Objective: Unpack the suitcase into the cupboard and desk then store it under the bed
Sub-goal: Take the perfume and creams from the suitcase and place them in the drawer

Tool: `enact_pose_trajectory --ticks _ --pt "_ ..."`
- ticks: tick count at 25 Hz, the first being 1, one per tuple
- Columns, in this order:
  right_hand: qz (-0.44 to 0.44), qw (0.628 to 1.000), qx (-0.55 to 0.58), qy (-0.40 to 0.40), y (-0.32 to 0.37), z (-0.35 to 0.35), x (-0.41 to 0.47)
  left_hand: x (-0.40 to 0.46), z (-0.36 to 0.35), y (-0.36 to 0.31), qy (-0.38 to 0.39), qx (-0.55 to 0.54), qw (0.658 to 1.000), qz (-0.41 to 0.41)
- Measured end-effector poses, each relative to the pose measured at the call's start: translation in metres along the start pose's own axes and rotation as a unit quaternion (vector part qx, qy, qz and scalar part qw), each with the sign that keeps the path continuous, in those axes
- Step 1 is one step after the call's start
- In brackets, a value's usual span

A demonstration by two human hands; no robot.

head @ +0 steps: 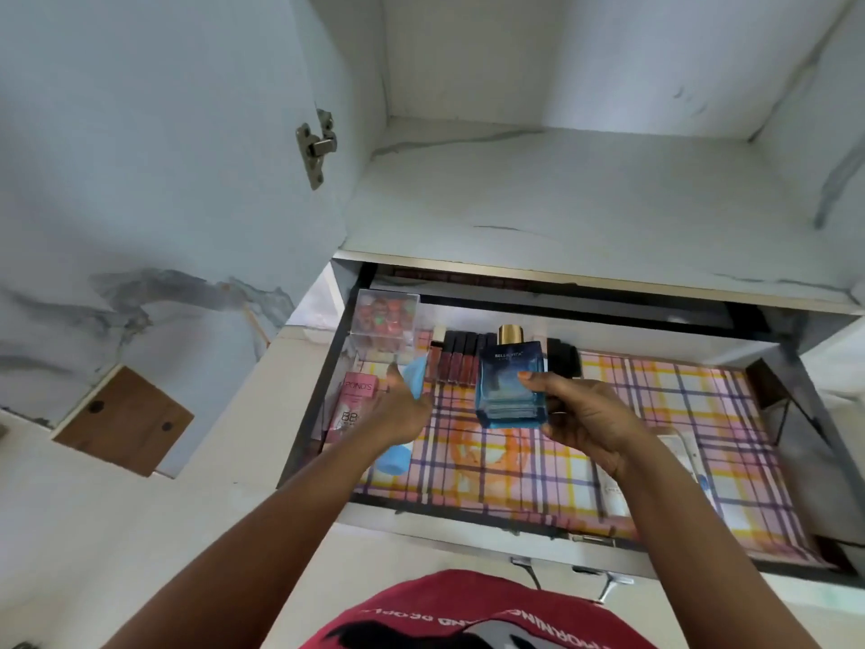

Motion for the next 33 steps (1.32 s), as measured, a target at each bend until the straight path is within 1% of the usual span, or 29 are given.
enact_pose_trajectory --ticks 2,3,5,7,9,11,13,16,18,21,24,28,30,33 --pt "-0.007 0.999 -0.04 -0.016 -0.008 0.001 0.005 0.014 -0.014 0.006 0.027 0.089 0.995 0.022" --pt "-0.013 0.998 -0.057 -0.024 -0.011 0.0 0.007 0.018 -0.016 0.008 0.03 0.118 0.992 0.031" --pt "-0.025 0.995 -0.089 -0.028 -0.014 -0.003 0.012 0.017 -0.014 0.008 0.017 0.165 0.986 0.034" --pt "-0.036 0.989 -0.138 -0.022 -0.015 -0.008 0.019 0.013 -0.01 0.004 0.006 0.208 0.978 0.013" --pt "-0.053 0.976 -0.209 -0.013 -0.017 -0.015 0.029 0.016 -0.007 0.004 0.003 0.24 0.971 -0.006" --pt "-0.078 0.952 -0.296 0.007 -0.019 -0.022 0.04 0.017 -0.007 0.008 0.012 0.28 0.96 -0.009" --pt "-0.109 0.935 -0.337 0.036 -0.021 -0.031 0.048 0.017 -0.007 0.012 0.003 0.3 0.954 -0.013" --pt "-0.149 0.933 -0.317 0.081 -0.025 -0.042 0.056 0.015 -0.003 0.015 -0.039 0.307 0.951 -0.029" --pt "-0.161 0.933 -0.305 0.1 -0.028 -0.047 0.061 0.014 -0.001 0.015 -0.055 0.3 0.952 -0.031" --pt "-0.172 0.933 -0.287 0.136 -0.032 -0.054 0.066 0.01 0.003 0.014 -0.058 0.3 0.952 -0.026" --pt "-0.176 0.941 -0.257 0.131 -0.036 -0.057 0.068 0.007 0.006 0.013 -0.04 0.34 0.939 -0.036" --pt "-0.161 0.95 -0.24 0.116 -0.042 -0.064 0.068 0.0 0.008 0.012 -0.026 0.353 0.934 -0.044" --pt "-0.143 0.953 -0.247 0.104 -0.04 -0.067 0.066 -0.004 0.011 0.011 -0.032 0.344 0.937 -0.049" --pt "-0.098 0.956 -0.267 0.077 -0.034 -0.062 0.062 -0.011 0.016 0.006 -0.067 0.302 0.948 -0.071"
Point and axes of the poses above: each hand's wrist, its own x-axis towards the middle knuckle, its own z-axis out of the back of the hand, y = z × x, the point moved 2 cm from there along x, towards the middle knuckle, and after that the axes turned 3 degrees about -x, right-handed, at the moved point
